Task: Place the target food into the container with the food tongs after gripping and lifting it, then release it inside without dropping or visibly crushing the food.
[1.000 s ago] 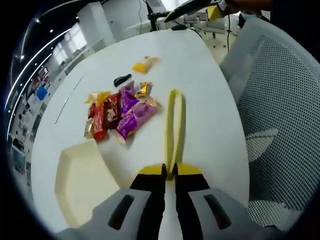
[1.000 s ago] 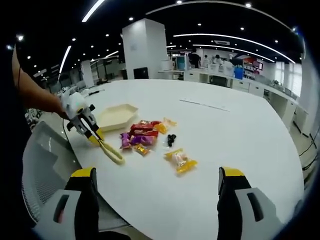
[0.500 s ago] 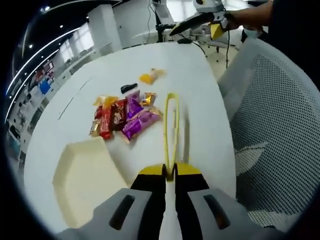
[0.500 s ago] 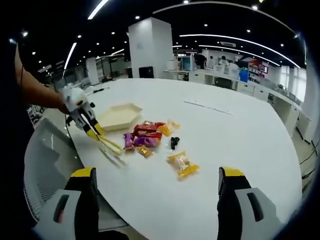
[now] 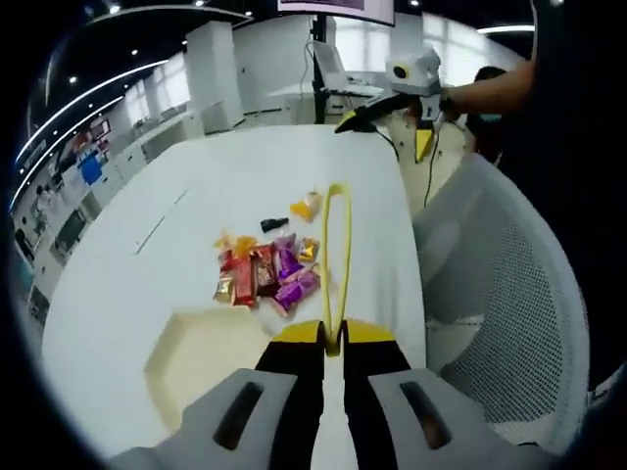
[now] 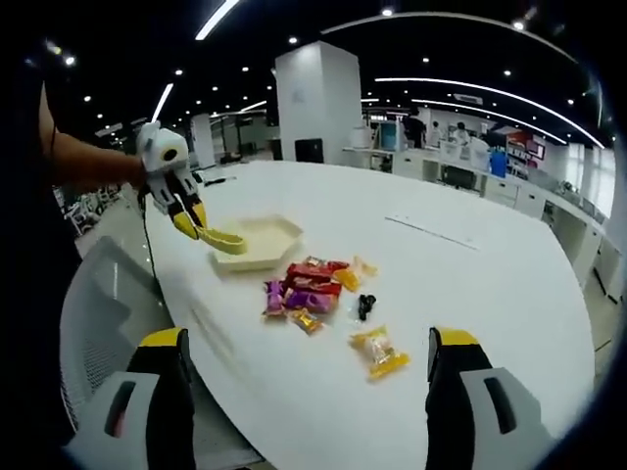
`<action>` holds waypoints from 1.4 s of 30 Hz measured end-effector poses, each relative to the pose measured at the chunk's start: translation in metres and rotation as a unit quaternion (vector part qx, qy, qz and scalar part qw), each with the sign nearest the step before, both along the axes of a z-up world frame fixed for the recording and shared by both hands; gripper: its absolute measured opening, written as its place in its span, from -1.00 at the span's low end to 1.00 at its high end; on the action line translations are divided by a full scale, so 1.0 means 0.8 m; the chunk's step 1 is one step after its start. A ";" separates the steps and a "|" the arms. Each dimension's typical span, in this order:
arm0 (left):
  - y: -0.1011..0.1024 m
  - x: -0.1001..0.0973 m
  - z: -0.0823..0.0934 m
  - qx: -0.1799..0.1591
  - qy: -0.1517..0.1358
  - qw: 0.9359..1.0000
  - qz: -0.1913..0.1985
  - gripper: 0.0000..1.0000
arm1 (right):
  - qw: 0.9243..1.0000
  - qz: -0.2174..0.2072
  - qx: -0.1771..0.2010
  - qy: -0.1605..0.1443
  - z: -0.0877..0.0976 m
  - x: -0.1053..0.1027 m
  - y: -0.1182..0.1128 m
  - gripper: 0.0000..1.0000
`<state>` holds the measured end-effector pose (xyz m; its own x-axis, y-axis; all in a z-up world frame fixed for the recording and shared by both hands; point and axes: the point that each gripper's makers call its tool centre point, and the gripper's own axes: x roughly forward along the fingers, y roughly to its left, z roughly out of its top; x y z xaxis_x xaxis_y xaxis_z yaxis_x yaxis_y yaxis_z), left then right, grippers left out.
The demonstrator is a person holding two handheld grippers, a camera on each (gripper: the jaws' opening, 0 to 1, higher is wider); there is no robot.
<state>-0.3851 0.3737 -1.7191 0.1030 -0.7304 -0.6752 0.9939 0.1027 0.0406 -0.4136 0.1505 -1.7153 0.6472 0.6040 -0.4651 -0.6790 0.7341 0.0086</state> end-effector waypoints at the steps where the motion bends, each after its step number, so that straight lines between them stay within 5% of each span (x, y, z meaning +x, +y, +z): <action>1: 0.000 0.002 0.008 0.000 -0.003 1.000 -0.002 -0.99 | 1.000 0.002 0.000 -0.002 0.002 0.000 0.001 0.99; 9: -0.001 0.010 0.074 -0.007 -0.027 0.999 -0.024 -1.00 | 0.998 0.040 0.038 -0.034 0.054 0.012 0.035 0.99; 15: -0.008 0.012 0.111 -0.036 -0.019 0.998 -0.037 -1.00 | 0.992 0.084 0.066 -0.064 0.095 0.021 0.074 0.88; 24: -0.026 0.011 0.175 -0.077 -0.024 0.995 -0.051 -0.99 | 0.976 0.152 0.134 -0.084 0.159 0.036 0.142 0.62; 27: -0.033 0.006 0.192 -0.089 -0.030 0.994 -0.060 -0.99 | 0.963 0.198 0.170 -0.062 0.181 0.023 0.165 0.31; 29: -0.042 -0.004 0.207 -0.106 -0.029 0.991 -0.069 -0.99 | 0.959 0.203 0.182 -0.076 0.198 0.026 0.174 0.23; 32: -0.053 -0.016 0.217 -0.124 -0.020 0.989 -0.078 -0.99 | 0.947 0.229 0.214 -0.068 0.219 0.016 0.190 0.03; 42: -0.061 -0.028 0.211 -0.121 0.001 0.989 -0.082 -0.98 | 0.936 0.273 0.211 -0.064 0.232 0.005 0.217 -0.35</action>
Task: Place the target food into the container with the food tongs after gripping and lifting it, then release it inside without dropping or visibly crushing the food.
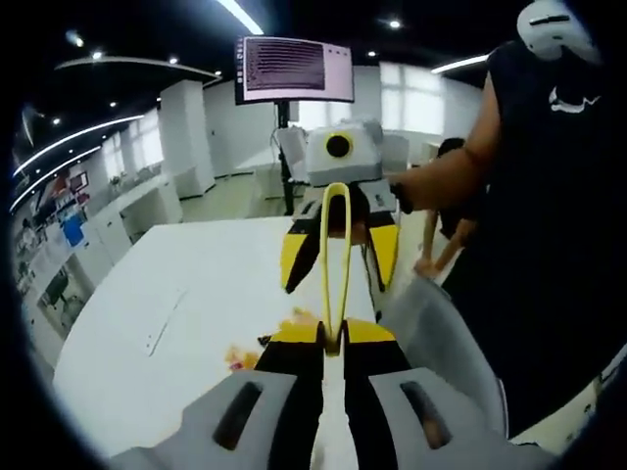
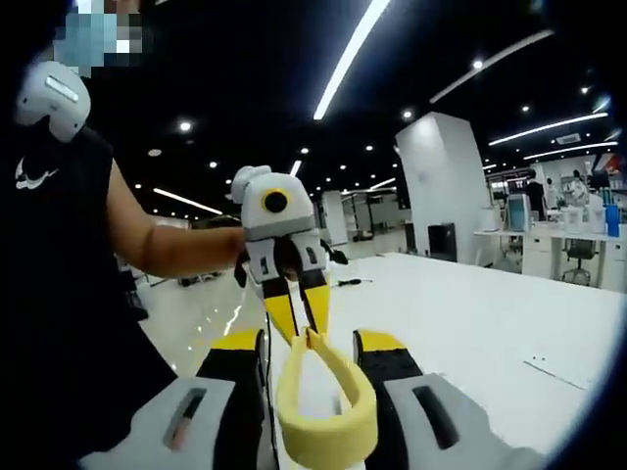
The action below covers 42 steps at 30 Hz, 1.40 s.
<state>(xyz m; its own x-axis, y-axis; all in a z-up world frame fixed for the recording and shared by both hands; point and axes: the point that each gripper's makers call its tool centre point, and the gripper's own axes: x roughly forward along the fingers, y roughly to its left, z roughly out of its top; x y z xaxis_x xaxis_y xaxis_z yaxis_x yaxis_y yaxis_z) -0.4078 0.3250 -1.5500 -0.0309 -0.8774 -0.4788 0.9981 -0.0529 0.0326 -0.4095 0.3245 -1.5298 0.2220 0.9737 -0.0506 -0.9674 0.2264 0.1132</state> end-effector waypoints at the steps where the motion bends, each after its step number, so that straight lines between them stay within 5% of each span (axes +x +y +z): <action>1: 0.000 0.000 0.000 0.001 0.004 1.000 0.002 -0.98 | 1.000 0.004 -0.002 0.000 0.000 -0.002 0.002 -0.37; 17: -0.007 -0.008 0.000 0.012 0.010 1.000 -0.008 -0.94 | 1.000 0.009 -0.005 -0.001 -0.004 -0.003 0.006 -0.61; 19: -0.008 -0.006 0.001 0.010 -0.022 1.000 -0.012 -0.84 | 1.000 -0.001 -0.006 -0.001 -0.003 0.000 0.005 -0.60; 22: -0.005 -0.010 0.002 0.006 -0.010 1.000 -0.014 -0.75 | 1.000 0.003 -0.011 0.007 -0.002 -0.004 0.008 -0.59; 24: -0.003 -0.009 0.005 -0.006 -0.031 0.999 -0.017 -0.68 | 1.000 0.001 -0.010 0.005 0.000 -0.002 0.007 -0.57; 30: 0.004 -0.005 0.012 -0.035 0.014 0.999 0.013 -0.49 | 1.000 -0.008 0.001 0.008 0.009 0.006 -0.001 -0.57; 32: 0.002 -0.008 0.011 -0.038 0.029 0.999 0.019 -0.52 | 1.000 -0.004 0.008 0.009 0.012 0.004 0.000 -0.56; 34: 0.004 -0.003 0.008 -0.033 0.012 0.999 0.024 -0.75 | 1.000 0.010 0.012 0.012 0.014 -0.003 0.004 -0.58; 42: 0.000 -0.003 0.033 -0.080 -0.001 0.996 0.026 -0.99 | 0.999 0.008 0.032 -0.017 0.029 -0.001 0.000 -0.57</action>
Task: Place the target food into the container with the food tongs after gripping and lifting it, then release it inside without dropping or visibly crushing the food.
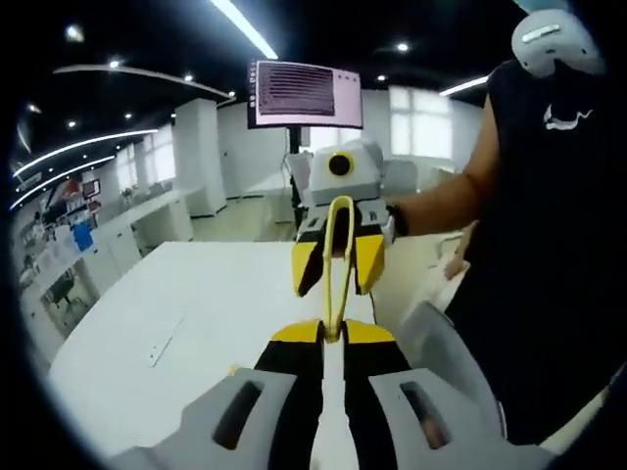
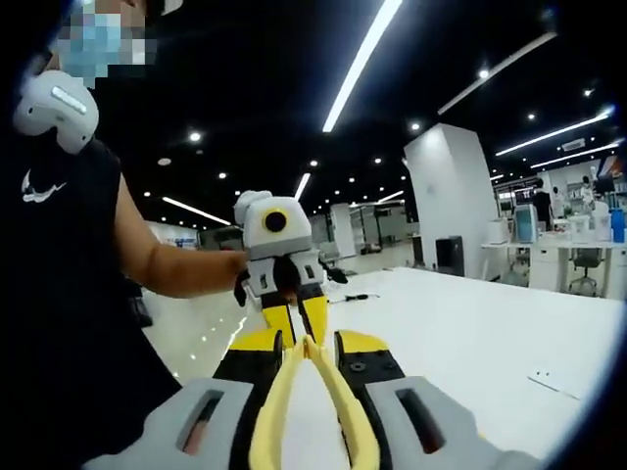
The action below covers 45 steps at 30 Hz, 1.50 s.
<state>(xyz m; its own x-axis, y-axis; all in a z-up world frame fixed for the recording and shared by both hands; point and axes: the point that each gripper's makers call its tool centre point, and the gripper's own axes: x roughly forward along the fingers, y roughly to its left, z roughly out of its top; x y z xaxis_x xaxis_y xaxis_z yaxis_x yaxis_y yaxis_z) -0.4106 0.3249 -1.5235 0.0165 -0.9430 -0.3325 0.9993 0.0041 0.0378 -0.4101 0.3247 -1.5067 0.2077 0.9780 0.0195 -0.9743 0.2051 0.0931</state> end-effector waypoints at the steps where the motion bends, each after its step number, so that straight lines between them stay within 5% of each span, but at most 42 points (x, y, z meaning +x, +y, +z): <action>1: -0.004 -0.002 0.009 -0.017 0.006 1.000 -0.004 -1.00 | 1.000 0.001 -0.003 0.003 0.000 0.001 0.001 -0.51; 15: -0.007 0.001 0.015 -0.022 0.012 1.000 0.004 -0.98 | 1.000 0.009 0.019 0.007 0.011 -0.003 -0.001 -0.64; 31: -0.011 -0.003 0.006 0.000 0.013 1.000 0.012 -0.92 | 1.000 0.011 -0.019 0.014 0.001 -0.005 -0.001 -0.63; 34: -0.012 0.000 0.017 -0.030 -0.002 0.999 0.014 -0.78 | 1.000 0.007 0.000 0.017 0.010 -0.002 -0.006 -0.59; 45: -0.015 0.004 0.022 -0.029 -0.015 0.999 0.030 -0.69 | 1.000 0.005 -0.016 -0.017 0.016 0.001 -0.005 -0.55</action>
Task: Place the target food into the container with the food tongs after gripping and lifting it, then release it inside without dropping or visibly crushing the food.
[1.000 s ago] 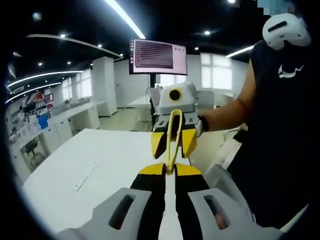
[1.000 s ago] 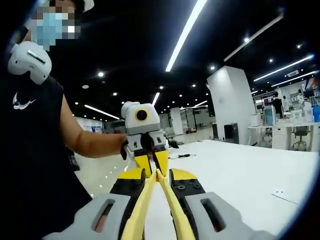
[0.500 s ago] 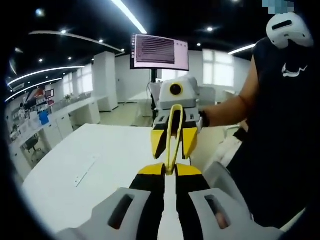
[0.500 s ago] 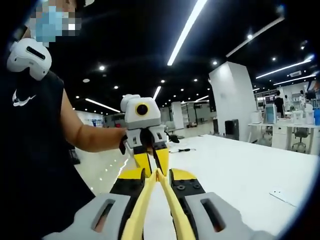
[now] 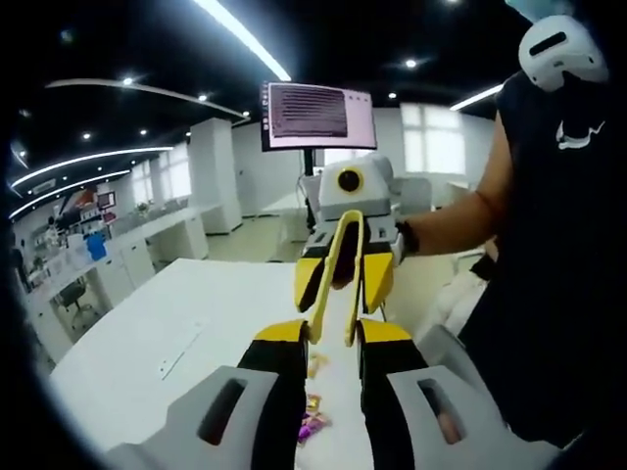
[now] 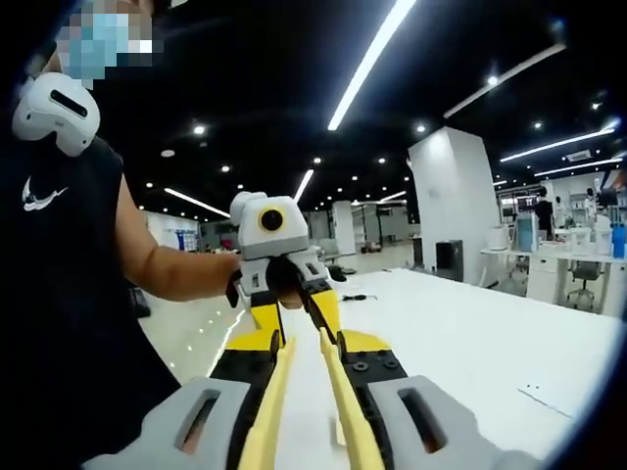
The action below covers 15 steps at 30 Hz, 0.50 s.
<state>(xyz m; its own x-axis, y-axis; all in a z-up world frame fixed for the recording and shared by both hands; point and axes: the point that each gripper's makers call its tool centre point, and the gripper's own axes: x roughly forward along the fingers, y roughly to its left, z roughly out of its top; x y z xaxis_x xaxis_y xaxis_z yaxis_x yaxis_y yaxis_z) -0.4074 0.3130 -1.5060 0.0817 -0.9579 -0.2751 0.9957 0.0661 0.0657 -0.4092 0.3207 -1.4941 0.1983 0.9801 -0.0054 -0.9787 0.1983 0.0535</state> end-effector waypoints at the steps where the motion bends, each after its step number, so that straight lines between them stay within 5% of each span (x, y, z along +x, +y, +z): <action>1: 0.001 -0.001 0.000 0.000 -0.001 1.000 -0.001 -0.68 | 1.000 0.000 0.002 0.000 0.000 -0.001 0.000 -0.55; 8: 0.003 -0.003 -0.007 0.006 0.007 1.000 0.004 -0.67 | 1.000 0.000 0.000 -0.002 -0.007 -0.003 0.004 -0.54; 12: 0.004 -0.004 -0.012 0.011 0.024 1.000 0.005 -0.70 | 0.998 -0.001 -0.006 0.066 -0.016 -0.001 0.008 -0.57; 15: 0.002 -0.005 -0.010 0.006 0.018 1.000 0.008 -0.67 | 0.999 -0.002 -0.001 0.037 -0.012 0.000 0.007 -0.55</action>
